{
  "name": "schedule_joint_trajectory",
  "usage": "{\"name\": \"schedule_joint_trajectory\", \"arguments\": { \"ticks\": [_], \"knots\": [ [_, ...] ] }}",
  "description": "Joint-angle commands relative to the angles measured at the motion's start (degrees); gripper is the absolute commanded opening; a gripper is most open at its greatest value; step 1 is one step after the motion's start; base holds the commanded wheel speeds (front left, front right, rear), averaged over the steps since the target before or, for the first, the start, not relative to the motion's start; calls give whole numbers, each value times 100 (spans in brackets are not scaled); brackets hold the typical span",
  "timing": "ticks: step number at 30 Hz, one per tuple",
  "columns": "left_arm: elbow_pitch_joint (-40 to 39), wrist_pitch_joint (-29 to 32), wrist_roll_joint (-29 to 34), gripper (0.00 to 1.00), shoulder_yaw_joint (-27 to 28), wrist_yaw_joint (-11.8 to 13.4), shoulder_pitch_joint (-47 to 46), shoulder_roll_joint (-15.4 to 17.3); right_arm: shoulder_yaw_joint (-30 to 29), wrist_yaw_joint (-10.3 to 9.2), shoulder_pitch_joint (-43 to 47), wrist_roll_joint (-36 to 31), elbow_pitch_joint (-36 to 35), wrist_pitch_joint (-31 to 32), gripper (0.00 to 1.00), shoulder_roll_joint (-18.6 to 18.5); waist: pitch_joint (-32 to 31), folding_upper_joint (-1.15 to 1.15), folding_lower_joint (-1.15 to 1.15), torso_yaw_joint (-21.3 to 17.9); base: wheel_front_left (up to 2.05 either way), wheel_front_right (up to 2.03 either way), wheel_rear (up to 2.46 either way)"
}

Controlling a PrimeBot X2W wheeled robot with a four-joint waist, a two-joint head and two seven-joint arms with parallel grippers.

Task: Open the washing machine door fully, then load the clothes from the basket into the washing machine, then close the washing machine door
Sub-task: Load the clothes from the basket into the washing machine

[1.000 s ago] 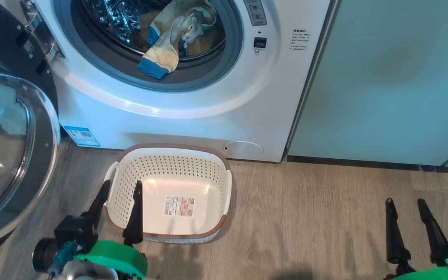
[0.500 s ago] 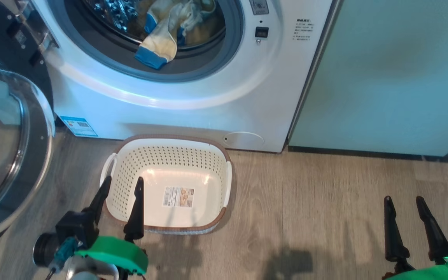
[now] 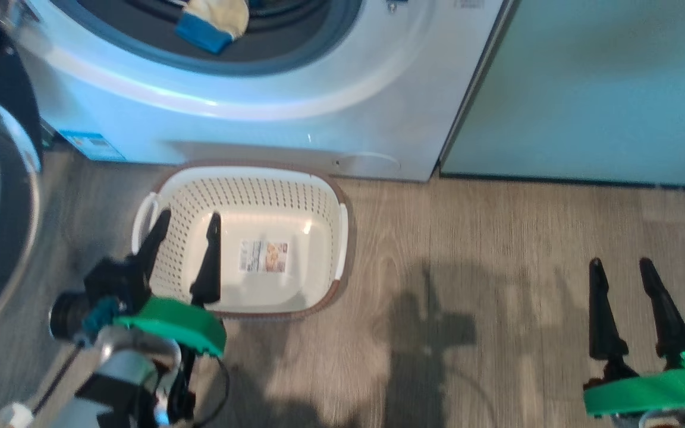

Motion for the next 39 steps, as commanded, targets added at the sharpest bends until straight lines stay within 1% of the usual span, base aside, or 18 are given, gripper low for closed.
{"name": "schedule_joint_trajectory", "arguments": {
  "ticks": [1,6,9,17,23,30,34,39],
  "knots": [
    [-101,11,-3,100,234,-27,-303,142,150,-16,-190,52,-196,-36,100,-56,254,0,-1,-88,0,0,0],
    [176,262,-96,100,276,-206,-930,243,187,-16,-481,171,-278,-38,100,-56,774,0,-1,-241,0,0,0],
    [364,447,-159,100,344,-324,-1382,359,242,-16,-667,263,-316,-38,100,-56,1093,0,-1,-361,0,0,0],
    [654,1288,-321,100,537,-618,-2516,912,418,-16,-1144,678,-325,-38,100,-56,1799,0,-1,-771,0,0,0],
    [646,2067,-508,100,640,-853,-3380,1319,542,-16,-1402,937,-290,-39,100,-56,2114,0,-1,-982,0,0,0],
    [828,3067,-741,100,728,-1067,-4335,1777,725,-16,-1579,1204,-244,-39,100,-56,2294,0,-1,-1229,0,0,0],
    [950,3494,-807,100,748,-1098,-4746,1943,817,-16,-1631,1312,-236,-39,100,-56,2367,0,-1,-1350,0,0,0],
    [1306,4075,-819,100,773,-1091,-5310,2230,994,-16,-1706,1489,-234,-39,100,-56,2477,0,-1,-1611,0,0,0]
  ]
}}
